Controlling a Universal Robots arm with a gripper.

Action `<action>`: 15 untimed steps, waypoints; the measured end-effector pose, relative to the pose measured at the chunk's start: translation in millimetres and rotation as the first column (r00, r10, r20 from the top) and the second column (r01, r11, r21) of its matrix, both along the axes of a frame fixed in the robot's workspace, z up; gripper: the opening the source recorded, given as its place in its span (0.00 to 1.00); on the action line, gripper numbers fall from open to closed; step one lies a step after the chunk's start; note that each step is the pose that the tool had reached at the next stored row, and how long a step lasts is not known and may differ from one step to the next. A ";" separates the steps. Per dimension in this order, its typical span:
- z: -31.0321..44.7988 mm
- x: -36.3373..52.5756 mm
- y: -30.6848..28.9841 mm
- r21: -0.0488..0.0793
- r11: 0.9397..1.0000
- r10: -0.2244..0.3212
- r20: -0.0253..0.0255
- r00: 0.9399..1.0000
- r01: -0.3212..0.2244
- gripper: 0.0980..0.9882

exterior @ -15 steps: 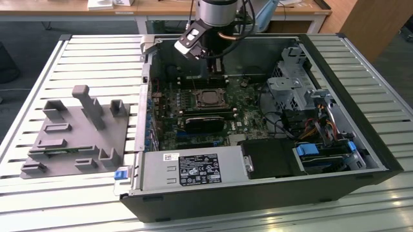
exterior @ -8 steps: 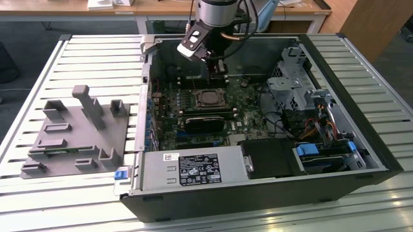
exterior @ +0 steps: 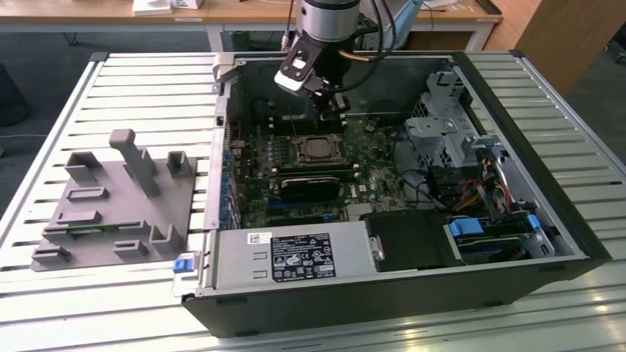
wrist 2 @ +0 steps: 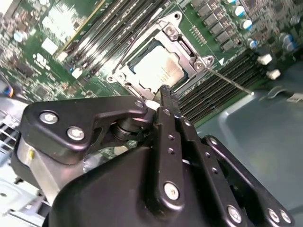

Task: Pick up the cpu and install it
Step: 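Install the first cpu locking lever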

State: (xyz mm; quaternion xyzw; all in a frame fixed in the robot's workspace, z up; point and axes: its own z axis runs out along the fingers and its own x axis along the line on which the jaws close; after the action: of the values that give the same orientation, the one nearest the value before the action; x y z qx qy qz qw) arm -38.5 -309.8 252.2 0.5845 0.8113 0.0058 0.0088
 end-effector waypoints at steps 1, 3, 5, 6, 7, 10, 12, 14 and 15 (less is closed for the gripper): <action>-0.1 0.0 0.0 0.000 1.000 0.020 0.000 1.000 -0.020 0.01; -0.2 0.0 0.0 0.000 0.998 0.056 0.000 0.998 -0.056 0.01; -0.4 0.1 0.1 0.000 0.996 0.091 0.000 0.996 -0.091 0.01; -0.4 0.0 0.0 0.000 0.994 0.110 0.000 0.994 -0.110 0.01; -0.4 0.0 0.0 0.000 0.992 0.128 0.000 0.992 -0.128 0.01; -0.6 0.0 0.0 0.000 0.983 0.181 0.000 0.983 -0.181 0.01; -0.7 0.0 0.0 0.000 0.976 0.218 0.000 0.976 -0.218 0.01; -0.8 0.0 0.0 0.000 0.967 0.253 0.000 0.967 -0.253 0.01; -0.9 0.0 0.0 0.000 0.963 0.271 0.000 0.963 -0.271 0.01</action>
State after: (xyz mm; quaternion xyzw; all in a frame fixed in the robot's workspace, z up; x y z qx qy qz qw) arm -38.5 -309.8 251.3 0.4681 0.8836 0.0071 0.0079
